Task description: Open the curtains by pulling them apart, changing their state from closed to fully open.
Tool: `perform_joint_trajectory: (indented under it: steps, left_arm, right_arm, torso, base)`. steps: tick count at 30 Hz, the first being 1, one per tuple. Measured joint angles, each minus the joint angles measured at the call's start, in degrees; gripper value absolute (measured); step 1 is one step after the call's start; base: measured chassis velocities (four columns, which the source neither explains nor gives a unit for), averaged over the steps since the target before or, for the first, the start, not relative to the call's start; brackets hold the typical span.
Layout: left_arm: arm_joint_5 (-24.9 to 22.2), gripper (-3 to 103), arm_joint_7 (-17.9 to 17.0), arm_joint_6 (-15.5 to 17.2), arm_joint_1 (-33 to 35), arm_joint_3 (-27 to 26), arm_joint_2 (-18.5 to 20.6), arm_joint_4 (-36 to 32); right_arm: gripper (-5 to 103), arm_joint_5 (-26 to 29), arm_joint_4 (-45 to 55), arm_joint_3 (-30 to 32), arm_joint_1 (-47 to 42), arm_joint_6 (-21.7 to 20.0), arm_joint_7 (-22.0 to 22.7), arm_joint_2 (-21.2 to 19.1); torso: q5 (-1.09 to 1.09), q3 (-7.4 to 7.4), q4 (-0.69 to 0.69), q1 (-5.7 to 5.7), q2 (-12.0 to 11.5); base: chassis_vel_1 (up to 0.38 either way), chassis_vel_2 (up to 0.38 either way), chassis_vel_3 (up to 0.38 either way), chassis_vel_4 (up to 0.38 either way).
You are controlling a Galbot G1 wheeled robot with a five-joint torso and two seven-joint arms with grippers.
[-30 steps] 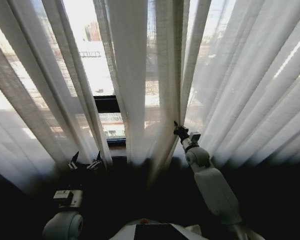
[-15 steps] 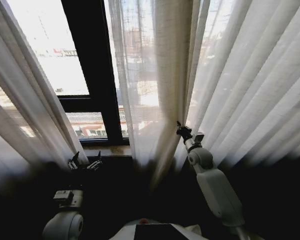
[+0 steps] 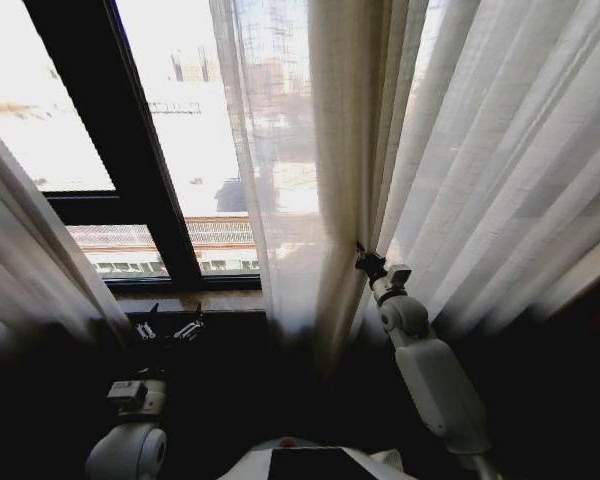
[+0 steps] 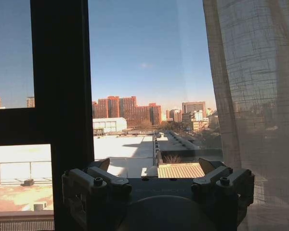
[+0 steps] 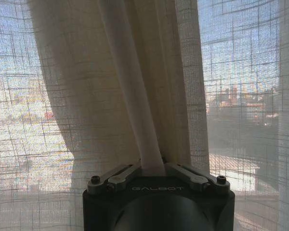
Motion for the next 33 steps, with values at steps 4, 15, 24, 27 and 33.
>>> perform_joint_trajectory:
  steps: [4, 15, 24, 27, 33]
  left_arm:
    - [0.00, 100, 0.01, -0.03, 0.01, 0.02, -0.01, 0.09]
    - [0.01, 100, 0.02, -0.17, 0.02, -0.01, -0.05, 0.04]
    - [0.17, 100, 0.03, -0.50, 0.25, 0.06, -0.21, 0.04]
    - [0.22, 100, 0.03, -0.56, 0.30, 0.05, -0.22, -0.03]
    - [0.36, 100, 0.03, -0.60, 0.36, 0.08, -0.29, -0.10]
  right_arm:
    - [0, 0.00, -0.05, 0.05, -0.03, 0.02, -0.01, 0.01]
    - [0, -0.05, 0.02, 0.44, -0.22, 0.07, -0.06, 0.00]
    - [0, -0.13, 0.30, 0.75, -0.63, 0.13, -0.11, -0.14]
    - [0, -0.14, 0.37, 0.90, -0.69, 0.14, -0.14, -0.16]
    - [0, -0.16, 0.45, 0.96, -0.86, 0.17, -0.17, -0.15]
  torso:
    - [-0.02, -0.01, -0.01, 0.00, 0.00]
    - [-0.01, 0.00, 0.00, 0.00, 0.00]
    - [-0.02, 0.00, -0.01, 0.00, 0.00]
    - [-0.02, -0.01, 0.00, 0.00, 0.00]
    - [0.00, 0.00, -0.01, 0.00, 0.00]
  base:
    - [-0.358, -0.361, 0.362, 0.365]
    - [-0.359, -0.348, 0.356, 0.340]
    - [-0.357, -0.360, 0.346, 0.357]
    - [-0.334, -0.347, 0.374, 0.335]
    - [-0.350, -0.358, 0.362, 0.354]
